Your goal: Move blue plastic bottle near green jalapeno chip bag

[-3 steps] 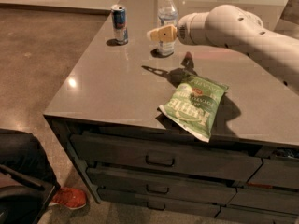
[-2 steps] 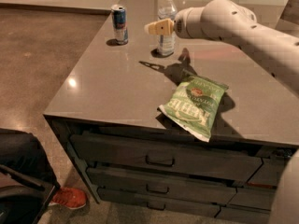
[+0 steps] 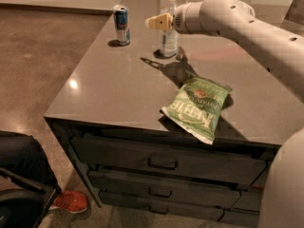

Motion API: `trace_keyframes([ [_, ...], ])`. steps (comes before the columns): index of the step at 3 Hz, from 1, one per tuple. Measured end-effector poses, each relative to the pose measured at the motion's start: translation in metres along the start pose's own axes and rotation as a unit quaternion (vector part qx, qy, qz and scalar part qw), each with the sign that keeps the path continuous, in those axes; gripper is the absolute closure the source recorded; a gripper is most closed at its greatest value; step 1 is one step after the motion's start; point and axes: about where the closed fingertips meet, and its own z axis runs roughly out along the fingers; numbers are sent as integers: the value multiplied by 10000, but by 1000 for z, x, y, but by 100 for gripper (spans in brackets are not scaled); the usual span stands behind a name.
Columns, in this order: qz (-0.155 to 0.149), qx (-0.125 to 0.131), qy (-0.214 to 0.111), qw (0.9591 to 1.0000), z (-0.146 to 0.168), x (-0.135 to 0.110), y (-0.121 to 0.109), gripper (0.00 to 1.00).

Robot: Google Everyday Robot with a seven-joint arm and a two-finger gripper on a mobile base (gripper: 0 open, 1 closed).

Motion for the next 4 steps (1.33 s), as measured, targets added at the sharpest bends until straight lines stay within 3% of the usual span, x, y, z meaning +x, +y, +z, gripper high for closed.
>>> trace_keyframes([
  [2,21,52,11,10000,-20,-11,7,78],
  [3,4,101,0,9999,-39,-15,9,99],
  [4,154,162,-93,9997,-68,-14,7,100],
])
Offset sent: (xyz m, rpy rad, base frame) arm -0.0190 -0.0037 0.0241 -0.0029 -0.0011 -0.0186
